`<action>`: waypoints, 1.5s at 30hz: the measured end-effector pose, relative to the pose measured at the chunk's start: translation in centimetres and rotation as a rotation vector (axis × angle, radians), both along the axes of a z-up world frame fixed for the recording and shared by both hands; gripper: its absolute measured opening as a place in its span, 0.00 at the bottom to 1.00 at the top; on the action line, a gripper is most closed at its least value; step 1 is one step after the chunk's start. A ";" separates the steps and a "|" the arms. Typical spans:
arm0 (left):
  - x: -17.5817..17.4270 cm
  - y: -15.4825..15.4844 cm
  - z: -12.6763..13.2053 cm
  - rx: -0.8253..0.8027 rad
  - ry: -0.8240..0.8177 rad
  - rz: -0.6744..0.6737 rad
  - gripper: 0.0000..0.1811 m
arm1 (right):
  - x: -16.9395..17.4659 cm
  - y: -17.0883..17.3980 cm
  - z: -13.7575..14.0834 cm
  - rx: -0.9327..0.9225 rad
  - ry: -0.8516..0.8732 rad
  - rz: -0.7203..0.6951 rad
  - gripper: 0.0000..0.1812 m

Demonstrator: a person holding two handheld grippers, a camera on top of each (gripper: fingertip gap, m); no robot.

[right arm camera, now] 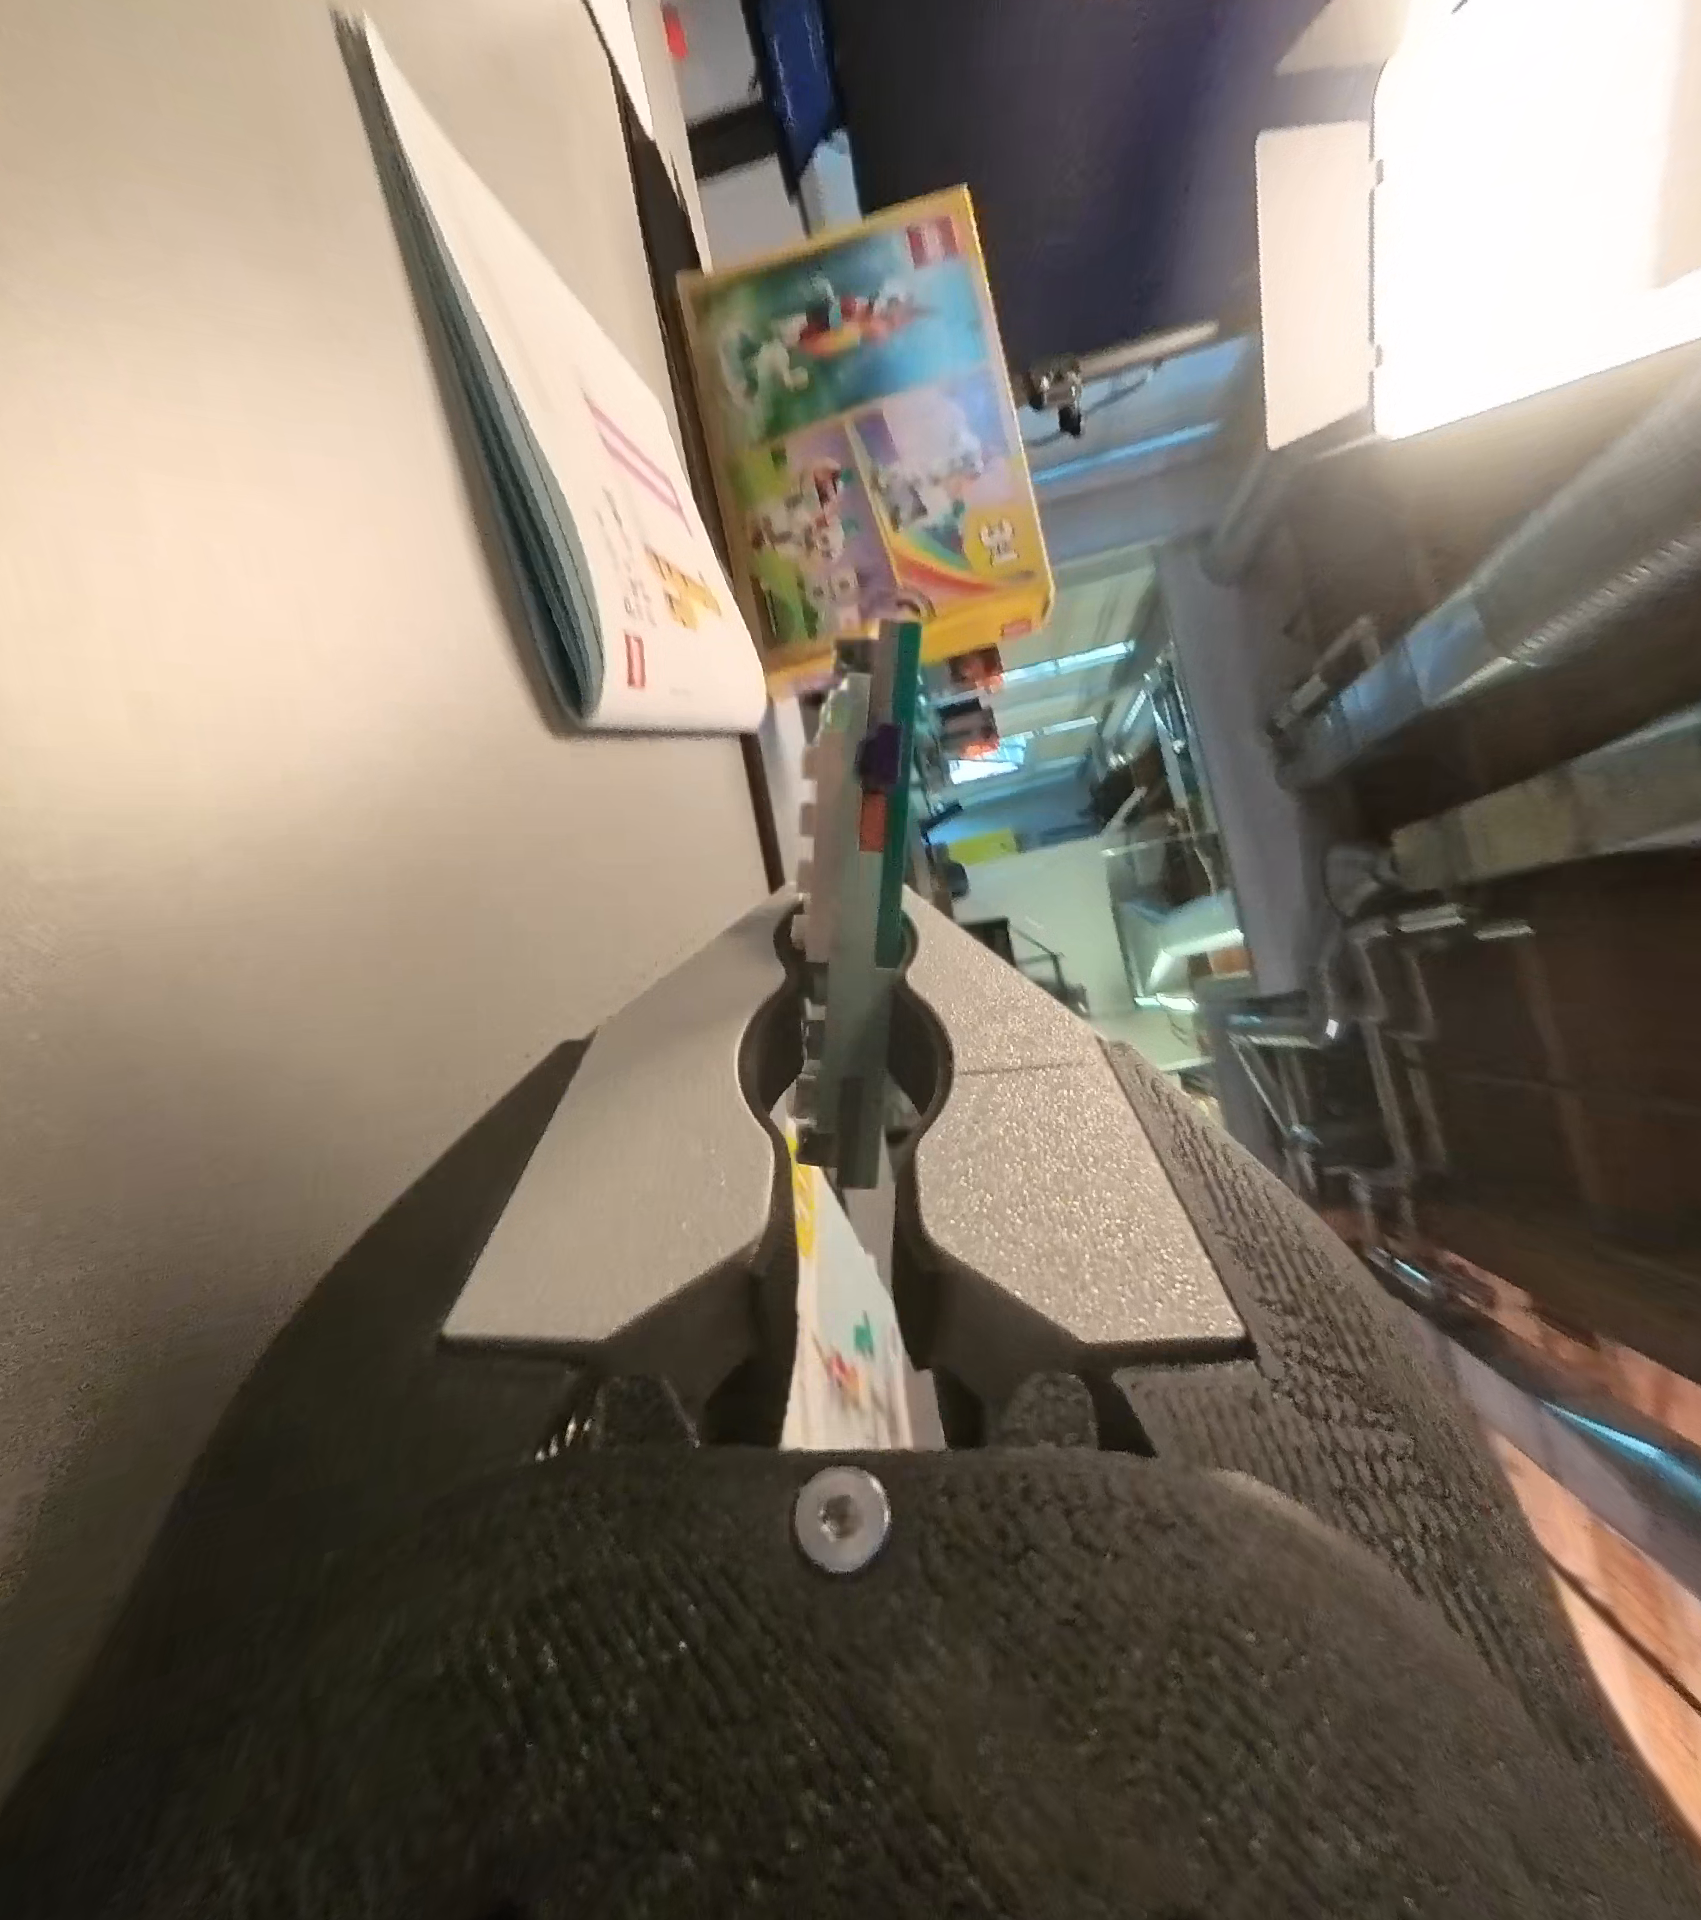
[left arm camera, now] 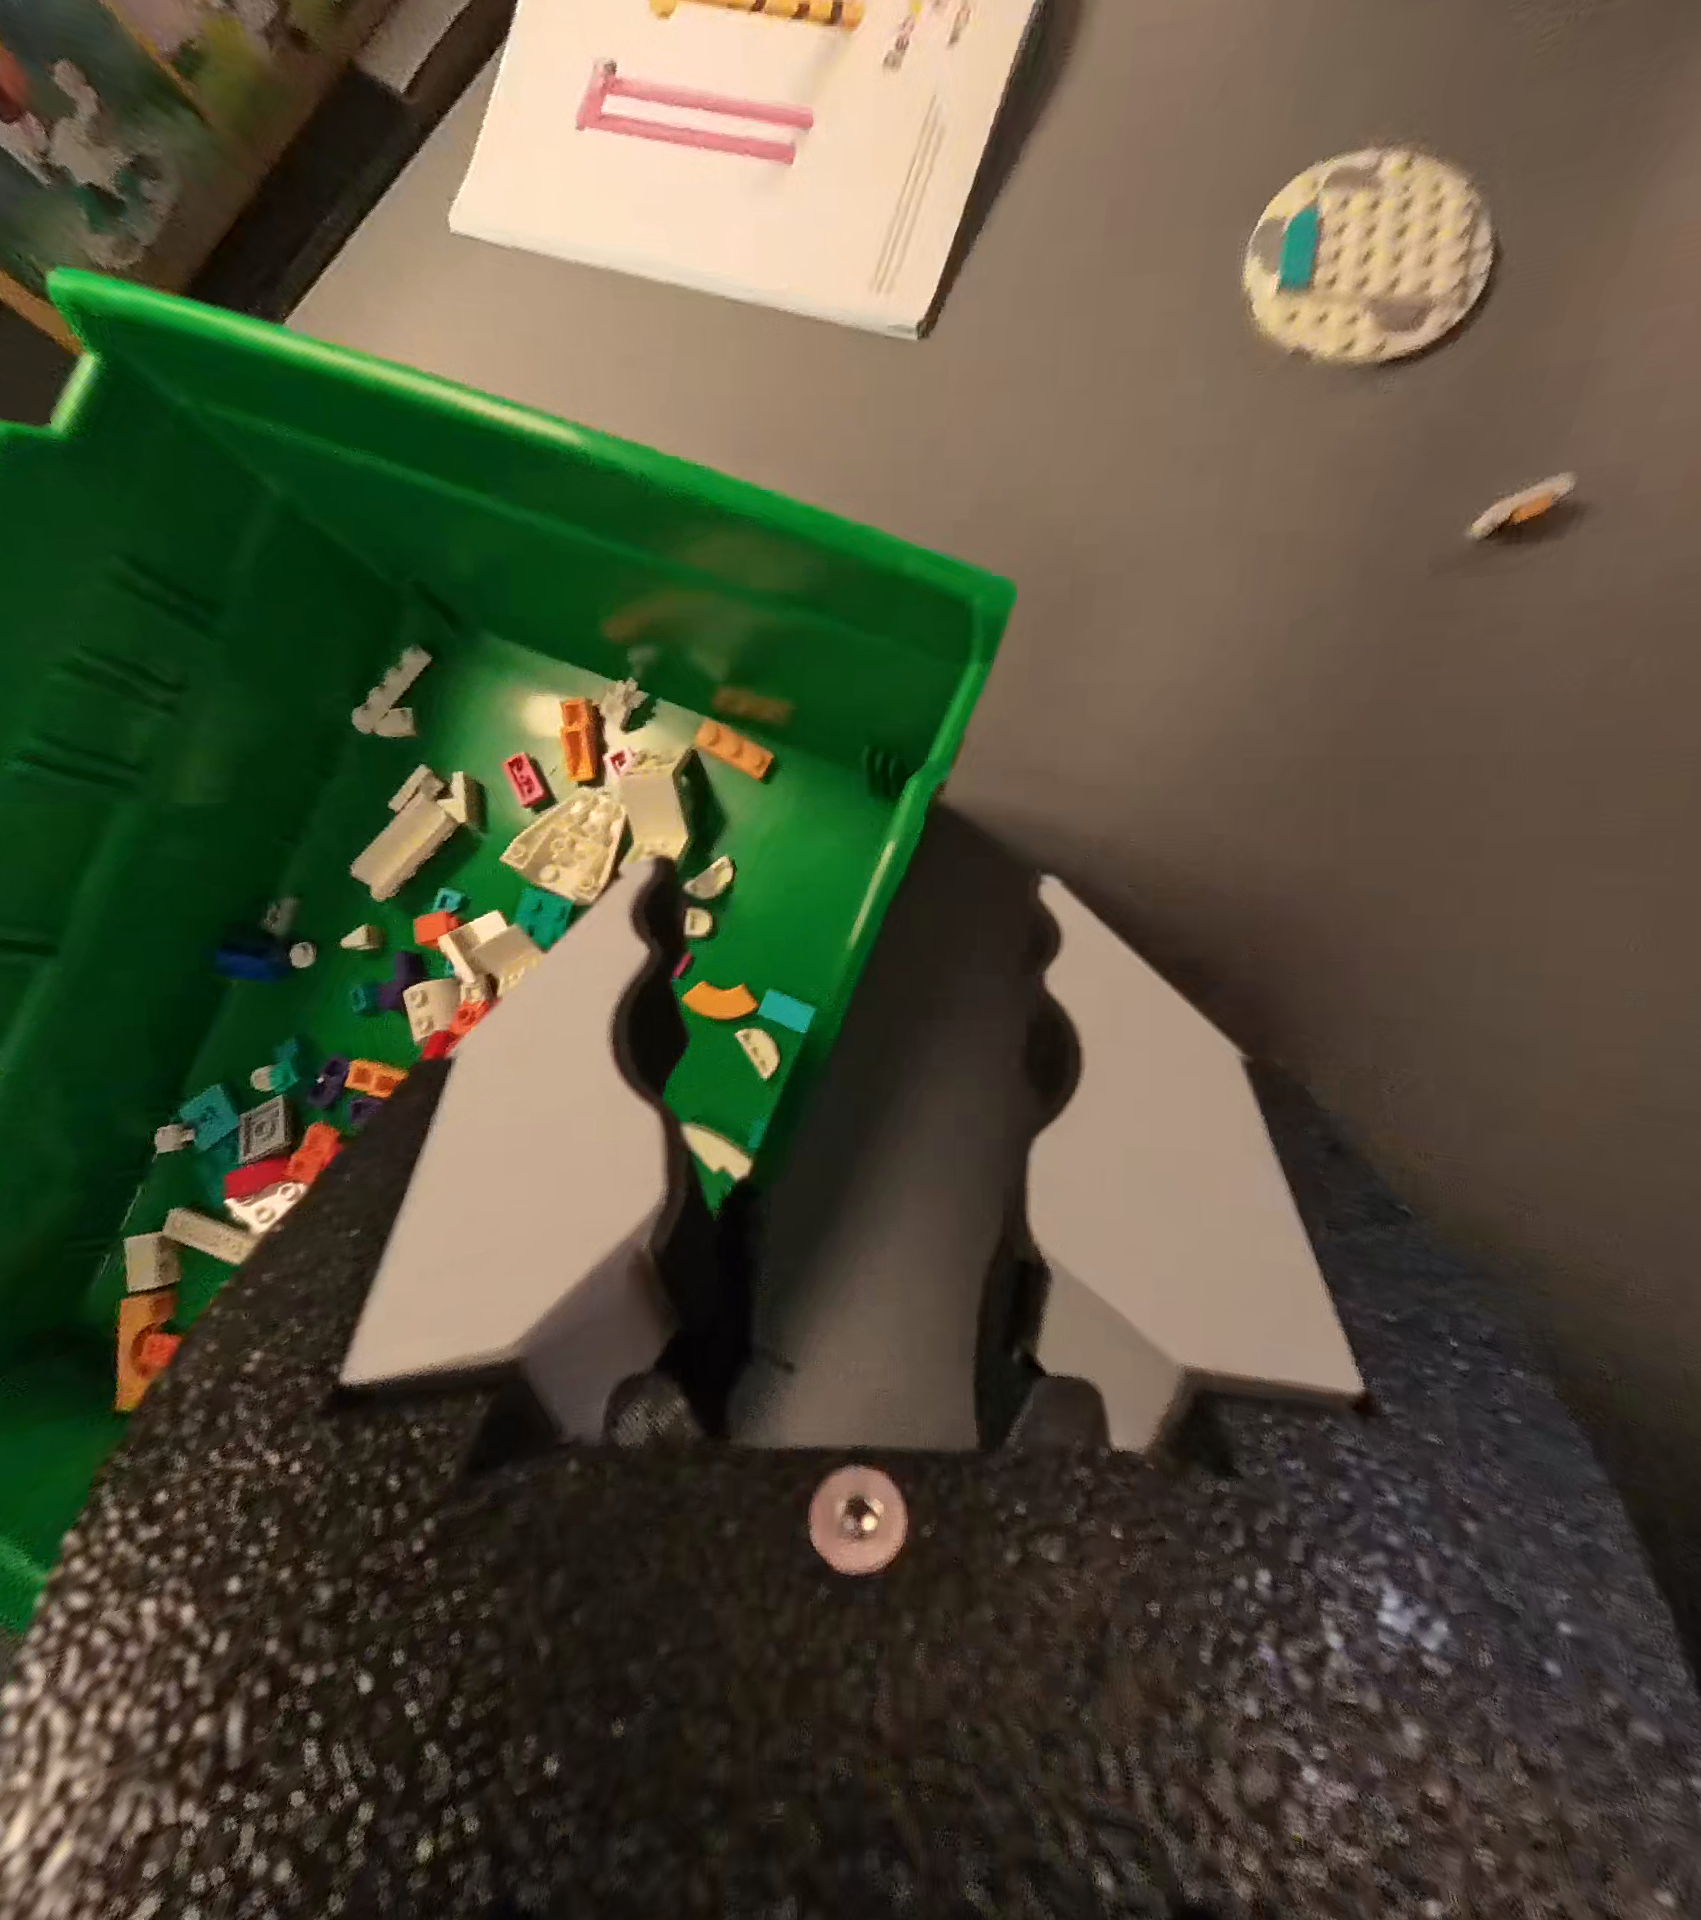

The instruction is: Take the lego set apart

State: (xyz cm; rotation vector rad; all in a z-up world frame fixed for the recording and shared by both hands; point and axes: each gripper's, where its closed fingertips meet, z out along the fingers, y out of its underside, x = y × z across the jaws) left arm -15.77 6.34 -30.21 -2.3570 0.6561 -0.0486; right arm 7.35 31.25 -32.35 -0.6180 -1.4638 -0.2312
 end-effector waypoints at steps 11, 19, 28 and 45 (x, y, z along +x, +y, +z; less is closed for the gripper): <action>0.7 -6.5 -1.0 -0.114 0.037 -0.196 0.09 | 3.0 0.8 0.2 0.043 -0.009 -0.186 0.04; 1.7 -13.9 -1.1 -0.124 0.067 -0.253 0.02 | 2.7 0.4 -0.8 0.103 -0.085 -0.211 0.04; 1.9 -11.1 5.1 0.075 -0.095 -0.214 0.18 | 3.6 1.5 0.0 0.032 -0.006 -0.258 0.04; -16.3 15.2 -6.3 -0.248 0.112 0.267 0.14 | 2.6 1.1 0.3 -0.125 0.074 -0.138 0.04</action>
